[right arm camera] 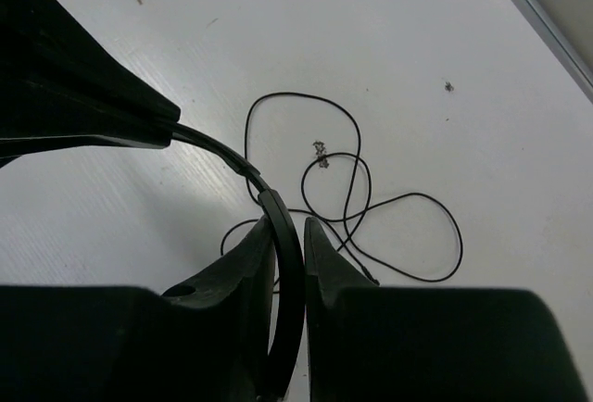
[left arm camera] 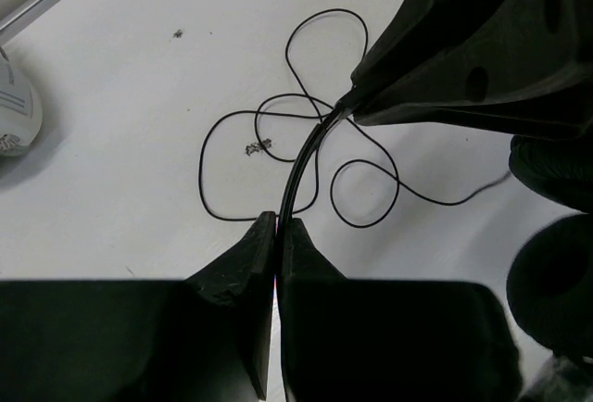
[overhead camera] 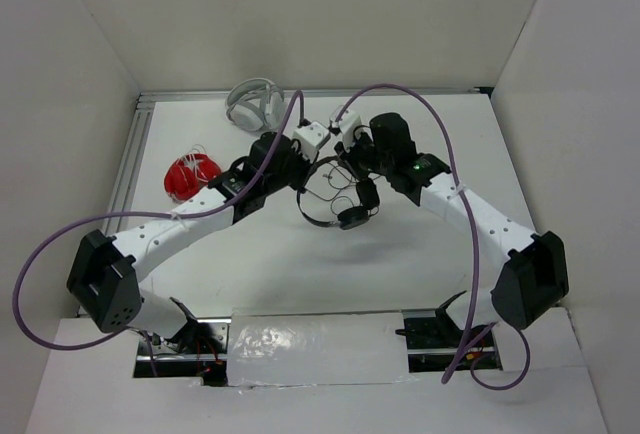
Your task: Wrap the headphones
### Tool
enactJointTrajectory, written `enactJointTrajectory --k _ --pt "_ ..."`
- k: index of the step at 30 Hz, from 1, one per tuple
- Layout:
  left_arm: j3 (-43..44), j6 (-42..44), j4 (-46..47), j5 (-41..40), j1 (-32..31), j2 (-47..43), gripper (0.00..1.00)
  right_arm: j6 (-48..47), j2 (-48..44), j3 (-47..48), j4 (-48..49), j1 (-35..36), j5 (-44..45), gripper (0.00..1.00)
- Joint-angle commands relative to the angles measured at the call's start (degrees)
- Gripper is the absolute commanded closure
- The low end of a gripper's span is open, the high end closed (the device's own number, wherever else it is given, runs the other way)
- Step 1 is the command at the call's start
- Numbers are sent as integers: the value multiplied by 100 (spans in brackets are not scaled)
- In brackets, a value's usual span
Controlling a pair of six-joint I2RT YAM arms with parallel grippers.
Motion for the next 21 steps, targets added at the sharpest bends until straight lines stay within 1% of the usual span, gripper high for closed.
enactJointTrajectory --k 1,2,3,4,5,6,9,11,12,13,15,16,19,20,21 --pt "258 -105 251 495 15 -360 100 -173 -250 -35 409 15 -95 100" --pt "292 -123 242 548 23 -360 93 -164 -338 -62 445 15 -113 100" --pt "336 -149 15 592 32 -325 64 -182 -374 -88 463 15 -130 100" --pt "345 -158 -48 541 32 -307 49 -164 -426 -115 524 24 -104 100" --pt "319 -123 -92 523 41 -289 37 -164 -488 -141 551 24 -87 100" --pt "310 -105 -101 496 32 -254 19 -190 -514 -150 551 16 -86 100" --pt "301 -123 -198 347 32 -184 19 -278 -532 -98 463 33 -60 100" --pt "310 -131 -268 425 67 -149 23 -296 -471 -54 375 24 1 100" --pt "336 -158 -312 408 68 -131 26 -313 -453 -10 349 33 45 100" --pt "354 -175 -356 347 68 -131 27 -348 -427 8 314 24 80 100" --pt "372 -123 -374 338 68 -70 30 -384 -427 43 287 24 46 100" --pt "398 -140 -382 85 76 -35 38 -453 -444 61 218 33 -42 100" --pt "538 -141 -479 57 76 62 52 -489 -488 43 217 33 -95 100" --pt "556 -123 -470 91 76 80 54 -498 -506 35 226 33 -104 100" --pt "565 -105 -514 135 76 106 53 -507 -523 34 234 33 -113 100"
